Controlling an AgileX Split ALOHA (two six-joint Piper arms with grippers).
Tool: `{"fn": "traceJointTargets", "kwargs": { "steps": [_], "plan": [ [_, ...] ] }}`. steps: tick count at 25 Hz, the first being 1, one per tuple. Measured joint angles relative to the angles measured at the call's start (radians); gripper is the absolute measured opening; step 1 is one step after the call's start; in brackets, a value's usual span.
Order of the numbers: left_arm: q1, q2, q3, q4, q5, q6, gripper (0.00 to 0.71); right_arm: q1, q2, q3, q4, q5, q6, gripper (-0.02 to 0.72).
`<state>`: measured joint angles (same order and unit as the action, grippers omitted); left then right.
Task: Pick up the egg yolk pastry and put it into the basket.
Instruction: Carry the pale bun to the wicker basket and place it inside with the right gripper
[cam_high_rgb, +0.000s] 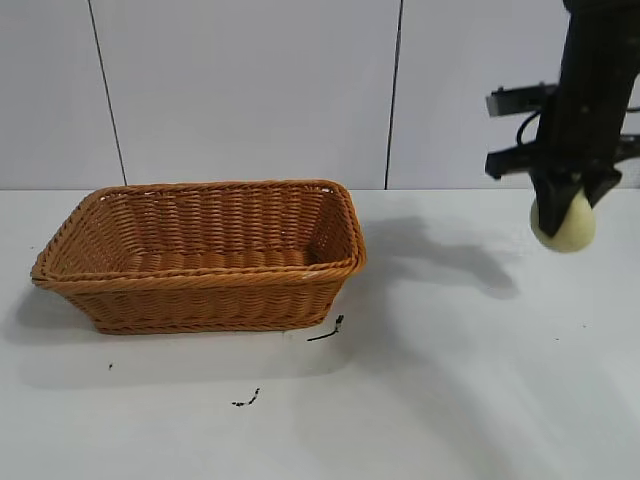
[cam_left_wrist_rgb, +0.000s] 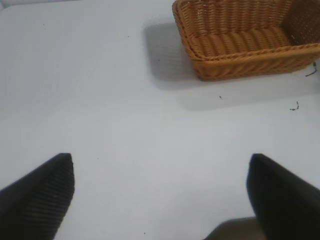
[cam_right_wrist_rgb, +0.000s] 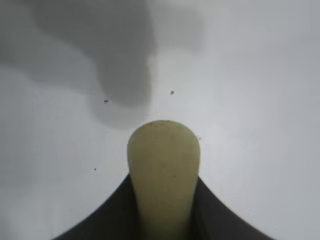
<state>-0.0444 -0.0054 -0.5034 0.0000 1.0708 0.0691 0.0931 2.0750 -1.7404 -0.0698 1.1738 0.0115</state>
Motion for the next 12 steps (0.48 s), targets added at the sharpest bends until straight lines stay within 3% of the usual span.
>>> {"fn": "traceJointTargets", "kwargs": {
  "steps": [7, 12],
  "plan": [
    [0.000, 0.000, 0.000, 0.000, 0.000, 0.000, 0.696, 0.020, -0.026, -0.194, 0.008, 0.036, 0.022, 0.121],
    [0.000, 0.000, 0.000, 0.000, 0.000, 0.000, 0.696, 0.147, -0.026, -0.232, 0.009, 0.038, 0.027, 0.115]
  ]
}}
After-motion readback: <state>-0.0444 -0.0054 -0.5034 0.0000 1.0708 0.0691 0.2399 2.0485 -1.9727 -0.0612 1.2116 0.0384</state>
